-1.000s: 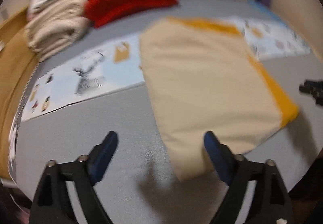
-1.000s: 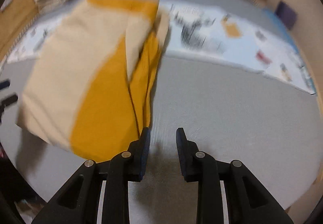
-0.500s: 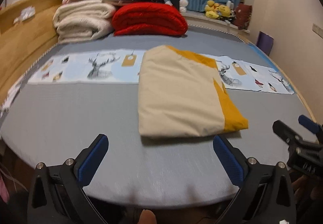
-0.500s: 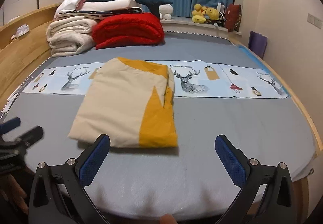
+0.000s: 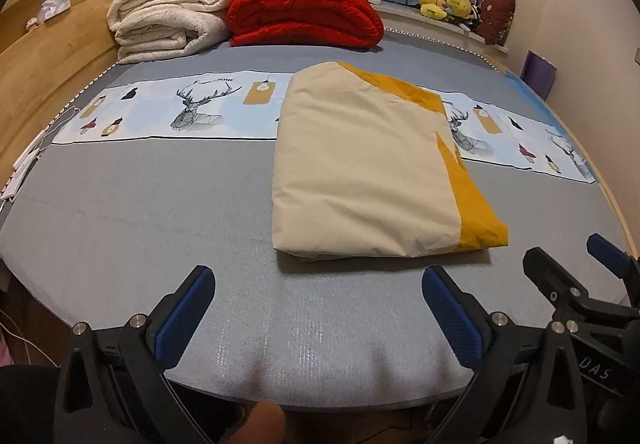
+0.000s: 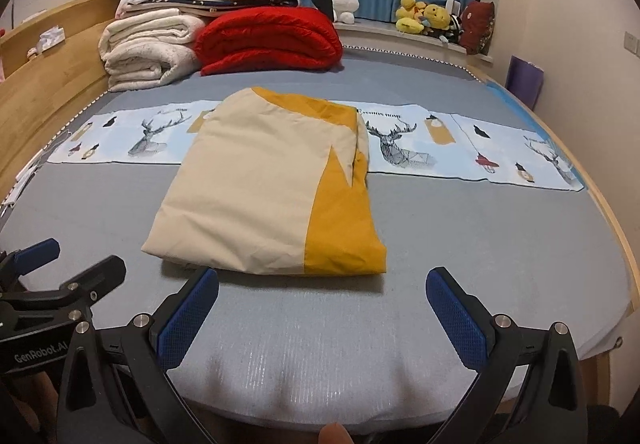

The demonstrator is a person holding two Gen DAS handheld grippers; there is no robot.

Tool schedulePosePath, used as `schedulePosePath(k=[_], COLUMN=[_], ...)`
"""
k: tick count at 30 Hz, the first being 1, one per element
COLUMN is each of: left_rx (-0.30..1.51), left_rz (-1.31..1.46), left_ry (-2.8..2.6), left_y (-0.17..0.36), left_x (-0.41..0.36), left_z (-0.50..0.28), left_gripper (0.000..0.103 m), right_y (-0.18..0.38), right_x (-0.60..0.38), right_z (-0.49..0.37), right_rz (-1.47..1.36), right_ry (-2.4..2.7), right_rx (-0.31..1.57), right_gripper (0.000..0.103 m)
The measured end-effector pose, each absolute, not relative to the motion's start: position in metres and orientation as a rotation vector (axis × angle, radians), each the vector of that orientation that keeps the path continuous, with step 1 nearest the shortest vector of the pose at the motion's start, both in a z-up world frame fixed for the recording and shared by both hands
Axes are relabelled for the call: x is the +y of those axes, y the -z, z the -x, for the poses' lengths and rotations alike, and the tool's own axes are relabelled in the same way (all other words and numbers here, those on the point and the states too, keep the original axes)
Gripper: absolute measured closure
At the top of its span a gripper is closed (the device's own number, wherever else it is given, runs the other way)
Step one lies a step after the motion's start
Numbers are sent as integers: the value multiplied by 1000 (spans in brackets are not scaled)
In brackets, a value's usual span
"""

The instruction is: Fold large clothes

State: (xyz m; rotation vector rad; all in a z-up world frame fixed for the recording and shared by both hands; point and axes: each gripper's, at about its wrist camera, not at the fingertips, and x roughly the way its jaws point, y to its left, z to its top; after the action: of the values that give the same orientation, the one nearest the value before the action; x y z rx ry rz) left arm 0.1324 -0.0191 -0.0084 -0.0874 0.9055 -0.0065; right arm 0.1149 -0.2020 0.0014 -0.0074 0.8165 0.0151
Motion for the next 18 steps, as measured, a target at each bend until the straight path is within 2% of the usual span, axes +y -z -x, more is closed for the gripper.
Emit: schedulePosePath(k=[18], left_rx=[912], left_rz=[82], left_ry=[-7], left_y=[13], left_x=[-20], left_z=[-135], left_gripper=[1], right_y=[-1], right_x=[-200], right_z=[-119], right_rz=[19], right_ry=[-14], right_rx=[801], right_gripper=[0])
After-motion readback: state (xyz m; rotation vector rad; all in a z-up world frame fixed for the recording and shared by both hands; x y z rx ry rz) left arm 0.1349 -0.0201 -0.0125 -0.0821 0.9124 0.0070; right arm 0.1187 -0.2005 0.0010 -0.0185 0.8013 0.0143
